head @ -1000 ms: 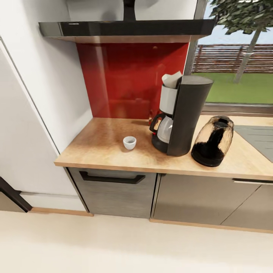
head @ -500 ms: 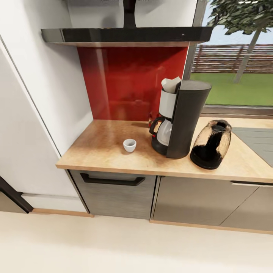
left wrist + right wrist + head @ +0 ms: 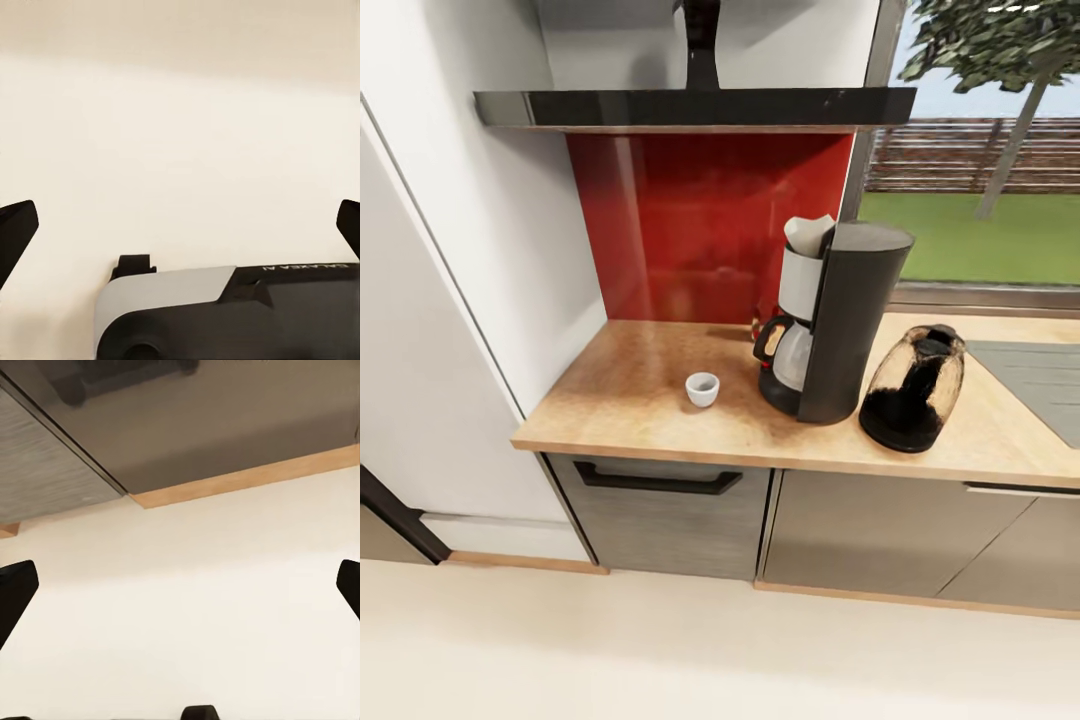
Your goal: Set up a coffee station on the kitchen countertop: keep the coffee maker on the countertop, move the bottle of coffee from the kitchen shelf to the counter next to the coffee maker, place a paper coffee filter on top of the coffee maker, put the saucer next to the coffee maker with the coffee cup on the saucer, and place the electric kettle next to the coffee maker.
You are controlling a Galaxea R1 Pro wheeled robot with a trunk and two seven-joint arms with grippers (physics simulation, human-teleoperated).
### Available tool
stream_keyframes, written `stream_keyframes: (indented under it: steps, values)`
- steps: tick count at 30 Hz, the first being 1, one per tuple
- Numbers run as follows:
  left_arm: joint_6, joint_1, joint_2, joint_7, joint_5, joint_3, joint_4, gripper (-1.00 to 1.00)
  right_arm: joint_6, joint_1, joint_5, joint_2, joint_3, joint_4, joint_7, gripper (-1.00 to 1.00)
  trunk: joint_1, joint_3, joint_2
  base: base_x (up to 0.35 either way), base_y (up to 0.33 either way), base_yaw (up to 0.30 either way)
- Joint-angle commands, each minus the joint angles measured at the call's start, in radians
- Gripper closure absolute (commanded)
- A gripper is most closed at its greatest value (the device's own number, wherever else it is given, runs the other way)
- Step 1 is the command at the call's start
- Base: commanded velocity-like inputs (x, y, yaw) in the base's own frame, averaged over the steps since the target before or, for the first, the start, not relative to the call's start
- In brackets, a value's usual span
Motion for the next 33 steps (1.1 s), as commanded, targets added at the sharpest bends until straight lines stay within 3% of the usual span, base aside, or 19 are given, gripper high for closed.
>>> stream_keyframes:
  steps: [1,33]
  values:
    - [0.000,0.000,0.000,-0.007,0.003,0.003,-0.001,-1.00,-0.003,0.000,-0.004,0.000,0.001,0.000,0.002,-1.00,-0.004,0.003,0.007,0.000,0.000,0.000]
    - [0.000,0.000,0.000,-0.007,0.003,0.004,-0.001,-1.00,-0.004,0.000,-0.004,0.000,0.000,0.003,0.000,-1.00,-0.126,0.103,0.231,0.000,0.000,0.000]
